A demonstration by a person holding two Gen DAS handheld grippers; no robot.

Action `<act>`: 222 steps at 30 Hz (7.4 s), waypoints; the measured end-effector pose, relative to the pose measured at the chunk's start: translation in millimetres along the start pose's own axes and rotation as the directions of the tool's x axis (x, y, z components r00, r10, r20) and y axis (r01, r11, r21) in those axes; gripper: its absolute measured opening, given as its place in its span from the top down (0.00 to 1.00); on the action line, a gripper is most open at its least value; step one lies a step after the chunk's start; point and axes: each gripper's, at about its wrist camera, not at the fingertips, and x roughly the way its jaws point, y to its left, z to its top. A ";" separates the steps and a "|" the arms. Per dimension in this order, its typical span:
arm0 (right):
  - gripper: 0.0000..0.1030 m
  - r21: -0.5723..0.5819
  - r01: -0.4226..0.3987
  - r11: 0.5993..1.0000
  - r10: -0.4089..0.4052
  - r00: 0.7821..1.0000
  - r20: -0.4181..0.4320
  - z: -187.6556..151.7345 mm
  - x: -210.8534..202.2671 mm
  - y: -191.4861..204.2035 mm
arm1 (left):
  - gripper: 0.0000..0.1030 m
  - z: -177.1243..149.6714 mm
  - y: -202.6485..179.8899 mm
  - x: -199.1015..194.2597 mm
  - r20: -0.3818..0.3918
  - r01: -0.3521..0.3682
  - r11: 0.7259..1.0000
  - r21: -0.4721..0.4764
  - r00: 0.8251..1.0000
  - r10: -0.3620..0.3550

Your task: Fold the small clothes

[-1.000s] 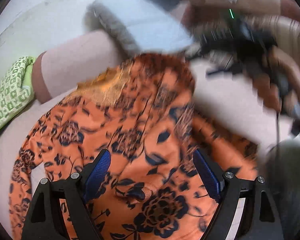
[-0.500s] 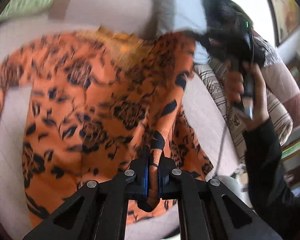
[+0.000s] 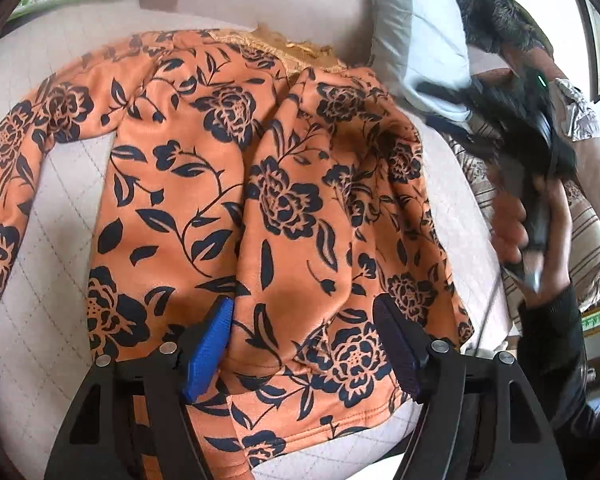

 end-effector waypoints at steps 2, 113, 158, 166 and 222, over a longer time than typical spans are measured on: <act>0.33 0.011 0.048 0.999 -0.048 0.999 -0.006 -10.3 -10.0 -17.9 | 0.33 -3.3 2.6 11.2 -0.028 -0.064 0.998 -0.026 0.998 0.063; 0.45 -0.085 -0.301 0.950 0.273 0.930 -0.246 -187.5 26.0 217.6 | 0.94 -134.8 155.7 -140.9 0.293 -0.236 0.645 -0.727 0.743 0.602; 0.91 0.100 -0.360 0.928 0.372 0.866 -0.335 -87.5 79.0 -11.1 | 0.90 -31.4 -121.6 42.1 -0.060 0.069 0.928 0.366 0.997 -0.051; 0.43 0.064 -0.312 0.948 0.319 0.922 -0.219 -72.7 26.7 -20.1 | 0.49 21.7 -89.6 -41.0 0.131 0.178 0.918 0.355 0.963 -0.237; 0.39 0.290 0.152 0.945 -0.155 0.988 -0.013 -208.4 -125.2 -114.5 | 0.50 -69.8 84.9 -120.4 0.078 -0.115 0.910 -0.399 0.984 0.158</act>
